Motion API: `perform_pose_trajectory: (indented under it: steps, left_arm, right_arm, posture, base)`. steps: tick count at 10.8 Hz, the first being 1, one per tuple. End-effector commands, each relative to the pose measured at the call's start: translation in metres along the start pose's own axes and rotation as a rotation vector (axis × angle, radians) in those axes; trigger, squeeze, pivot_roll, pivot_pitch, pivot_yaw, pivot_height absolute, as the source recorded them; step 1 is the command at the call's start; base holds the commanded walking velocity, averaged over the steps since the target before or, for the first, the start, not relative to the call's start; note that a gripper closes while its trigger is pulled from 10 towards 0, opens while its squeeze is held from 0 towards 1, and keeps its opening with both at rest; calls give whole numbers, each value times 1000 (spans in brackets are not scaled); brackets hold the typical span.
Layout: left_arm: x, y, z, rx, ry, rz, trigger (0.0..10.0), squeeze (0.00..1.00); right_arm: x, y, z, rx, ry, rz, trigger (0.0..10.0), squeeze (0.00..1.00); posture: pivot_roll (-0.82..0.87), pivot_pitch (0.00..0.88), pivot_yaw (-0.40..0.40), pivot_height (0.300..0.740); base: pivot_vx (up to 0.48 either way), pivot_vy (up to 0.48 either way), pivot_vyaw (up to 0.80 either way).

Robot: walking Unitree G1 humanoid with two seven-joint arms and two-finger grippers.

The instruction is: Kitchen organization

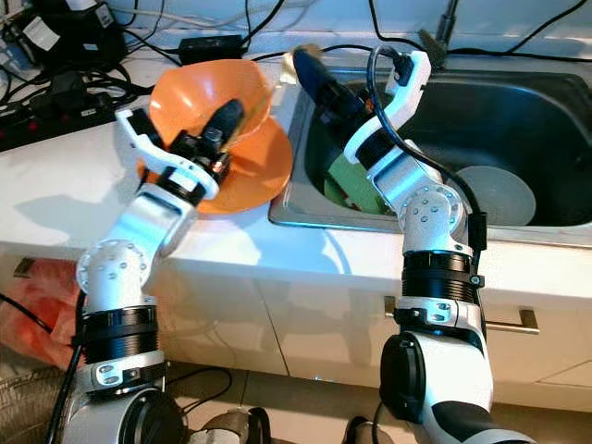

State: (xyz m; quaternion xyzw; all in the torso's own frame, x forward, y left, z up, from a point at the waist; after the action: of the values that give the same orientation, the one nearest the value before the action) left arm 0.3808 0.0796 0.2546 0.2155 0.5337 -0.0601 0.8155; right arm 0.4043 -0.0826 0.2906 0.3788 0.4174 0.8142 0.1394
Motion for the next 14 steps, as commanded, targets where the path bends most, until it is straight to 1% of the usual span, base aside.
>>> perform_pose_trajectory:
  steps: [1,2,4,6,7,9,10,11,12,13,14]
  left_arm:
    - [-15,-13,10,22,-60,-36,0,0]
    - [-18,-20,13,45,-80,-48,0,0]
    - [-17,-33,15,77,-85,-70,0,0]
    - [-25,-34,20,68,-111,-89,0,0]
    - [-25,-37,20,81,-116,-91,0,0]
    - [-21,-45,20,100,-105,-94,0,0]
    - [-22,-46,20,105,-109,-94,0,0]
    - [-23,-46,20,108,-111,-93,0,0]
    - [-22,-47,20,113,-110,-91,0,0]
    - [-21,-49,19,123,-106,-87,0,0]
    - [-18,-49,15,128,-97,-80,0,0]
  right_arm:
    - [4,0,0,3,11,13,10000,0]
    - [6,-4,-1,14,8,23,10000,0]
    - [10,-7,2,23,21,31,10000,0]
    - [13,-13,2,40,30,31,10000,0]
    - [14,-15,2,45,34,35,10000,0]
    - [16,-24,4,65,41,32,10000,0]
    - [8,-31,3,81,8,32,10000,0]
    - [4,-35,2,88,-13,30,10000,0]
    - [1,-37,2,86,-23,27,9529,0]
    - [-2,-37,1,76,-33,23,0,0]
    - [-6,-33,1,61,-50,13,0,0]
  posture:
    - [28,111,73,740]
    - [28,111,74,740]
    - [27,109,76,740]
    - [28,109,76,740]
    - [25,108,79,740]
    - [22,107,81,740]
    - [29,106,83,740]
    - [31,108,85,740]
    - [32,108,85,740]
    - [32,109,88,740]
    - [34,113,91,740]
  base:
    - [0,0,0]
    - [0,0,0]
    - [0,0,0]
    - [0,0,0]
    - [0,0,0]
    - [0,0,0]
    - [0,0,0]
    - [0,0,0]
    - [0,0,0]
    - [0,0,0]
    - [0,0,0]
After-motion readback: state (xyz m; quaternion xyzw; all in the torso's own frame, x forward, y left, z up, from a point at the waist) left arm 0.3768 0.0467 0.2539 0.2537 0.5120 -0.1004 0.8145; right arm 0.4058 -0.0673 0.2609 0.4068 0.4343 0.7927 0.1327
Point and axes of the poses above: a point about 5 cm out from each wrist's last joint towards the gripper, its own z axis pointing out of the wrist towards the gripper, its own y axis along the axis of the wrist's last joint, x = y × z, the point moved 5 cm from there along z, pointing out of the wrist towards the gripper, and after that the axes turned 7 degrees about -z, right-handed, at the moved point
